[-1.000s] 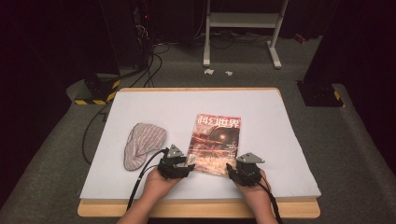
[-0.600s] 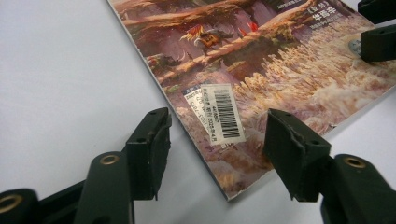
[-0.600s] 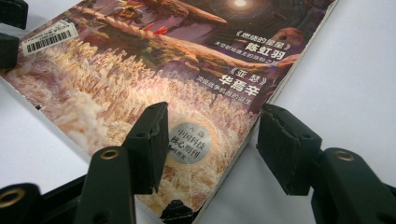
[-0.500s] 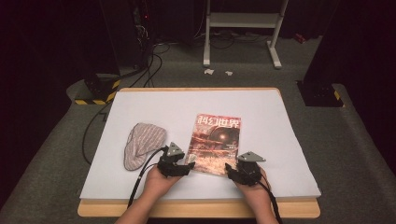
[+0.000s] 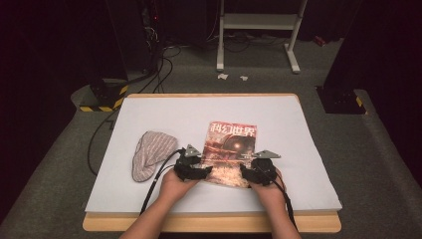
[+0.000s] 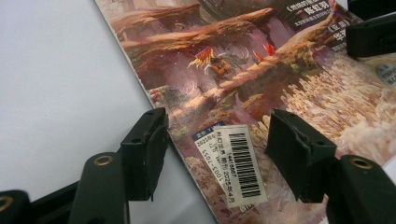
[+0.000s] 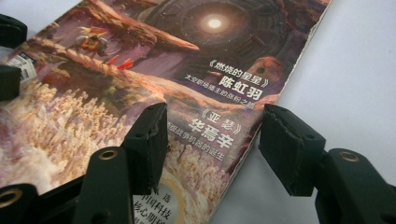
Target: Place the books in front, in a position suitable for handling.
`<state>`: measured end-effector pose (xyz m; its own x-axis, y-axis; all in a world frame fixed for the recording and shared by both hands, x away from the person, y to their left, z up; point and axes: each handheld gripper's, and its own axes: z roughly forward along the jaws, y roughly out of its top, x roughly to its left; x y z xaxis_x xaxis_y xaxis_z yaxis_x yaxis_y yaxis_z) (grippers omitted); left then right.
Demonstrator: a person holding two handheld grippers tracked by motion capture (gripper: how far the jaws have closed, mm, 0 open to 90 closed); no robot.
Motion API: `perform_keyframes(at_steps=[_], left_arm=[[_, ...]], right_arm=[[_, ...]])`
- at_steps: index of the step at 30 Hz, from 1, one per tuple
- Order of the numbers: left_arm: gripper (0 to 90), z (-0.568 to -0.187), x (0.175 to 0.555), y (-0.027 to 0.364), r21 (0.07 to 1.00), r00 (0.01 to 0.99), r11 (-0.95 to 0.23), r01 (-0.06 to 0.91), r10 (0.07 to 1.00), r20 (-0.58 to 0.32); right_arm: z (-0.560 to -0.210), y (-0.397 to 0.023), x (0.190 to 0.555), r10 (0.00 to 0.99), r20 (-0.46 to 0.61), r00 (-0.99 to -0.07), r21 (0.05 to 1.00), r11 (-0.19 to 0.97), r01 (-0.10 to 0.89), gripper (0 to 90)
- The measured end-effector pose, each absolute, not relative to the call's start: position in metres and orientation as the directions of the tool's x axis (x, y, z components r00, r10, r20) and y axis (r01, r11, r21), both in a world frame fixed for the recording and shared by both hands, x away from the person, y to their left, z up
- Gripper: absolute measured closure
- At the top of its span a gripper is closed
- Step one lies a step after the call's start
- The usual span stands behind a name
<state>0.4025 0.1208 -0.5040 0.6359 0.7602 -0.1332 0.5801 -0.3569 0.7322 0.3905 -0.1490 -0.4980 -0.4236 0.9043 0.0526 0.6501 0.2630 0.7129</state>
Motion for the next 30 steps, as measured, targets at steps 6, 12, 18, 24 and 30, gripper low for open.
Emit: perform_keyframes(at_steps=[6,12,18,24,30], left_arm=[[39.0,-0.504,0.401,0.120,0.735,0.627,-0.352,0.579,0.769,-0.126],[41.9,-0.505,0.395,0.123,0.736,0.621,-0.342,0.584,0.772,-0.134],[42.1,-0.504,0.384,0.131,0.732,0.616,-0.344,0.588,0.777,-0.130],[42.0,-0.503,0.366,0.144,0.722,0.617,-0.357,0.593,0.777,-0.124],[41.7,-0.503,0.347,0.156,0.728,0.625,-0.368,0.579,0.774,-0.106]], right_arm=[[-0.502,-0.154,0.389,0.897,0.073,-0.435,0.725,0.252,0.641,43.0],[-0.502,-0.154,0.389,0.897,0.077,-0.436,0.725,0.249,0.642,43.3],[-0.503,-0.149,0.387,0.883,0.080,-0.462,0.729,0.264,0.631,43.4],[-0.503,-0.139,0.381,0.860,0.079,-0.503,0.726,0.296,0.621,43.6],[-0.503,-0.128,0.374,0.838,0.075,-0.541,0.723,0.328,0.608,43.9]])
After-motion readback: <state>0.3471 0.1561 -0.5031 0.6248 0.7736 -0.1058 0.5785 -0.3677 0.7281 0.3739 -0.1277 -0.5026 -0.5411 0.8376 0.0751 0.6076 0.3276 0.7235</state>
